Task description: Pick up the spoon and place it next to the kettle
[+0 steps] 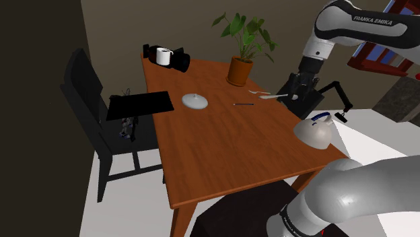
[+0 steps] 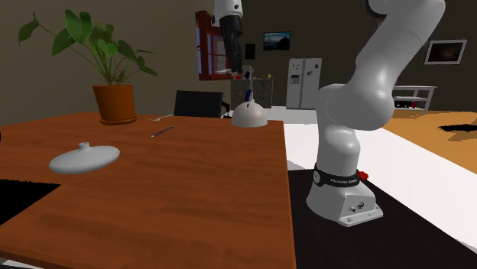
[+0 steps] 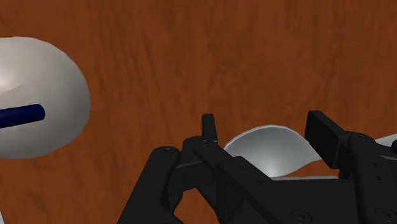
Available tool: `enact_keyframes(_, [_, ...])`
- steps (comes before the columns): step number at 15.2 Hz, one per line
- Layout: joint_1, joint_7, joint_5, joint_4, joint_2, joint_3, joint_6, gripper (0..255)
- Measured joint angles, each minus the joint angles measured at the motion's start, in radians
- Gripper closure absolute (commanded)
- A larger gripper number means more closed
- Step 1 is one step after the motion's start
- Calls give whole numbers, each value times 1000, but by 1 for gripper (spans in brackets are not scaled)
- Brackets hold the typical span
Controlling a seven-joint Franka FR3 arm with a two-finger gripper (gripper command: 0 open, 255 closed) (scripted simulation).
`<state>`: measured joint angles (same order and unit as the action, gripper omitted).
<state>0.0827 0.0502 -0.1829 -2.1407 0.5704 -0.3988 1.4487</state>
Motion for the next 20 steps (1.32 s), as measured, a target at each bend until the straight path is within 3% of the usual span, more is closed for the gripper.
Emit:
enact_keyframes(8, [30, 198, -66, 100, -99, -166, 23, 255])
enact_keyframes(20, [43, 207, -91, -50, -98, -208, 176, 255])
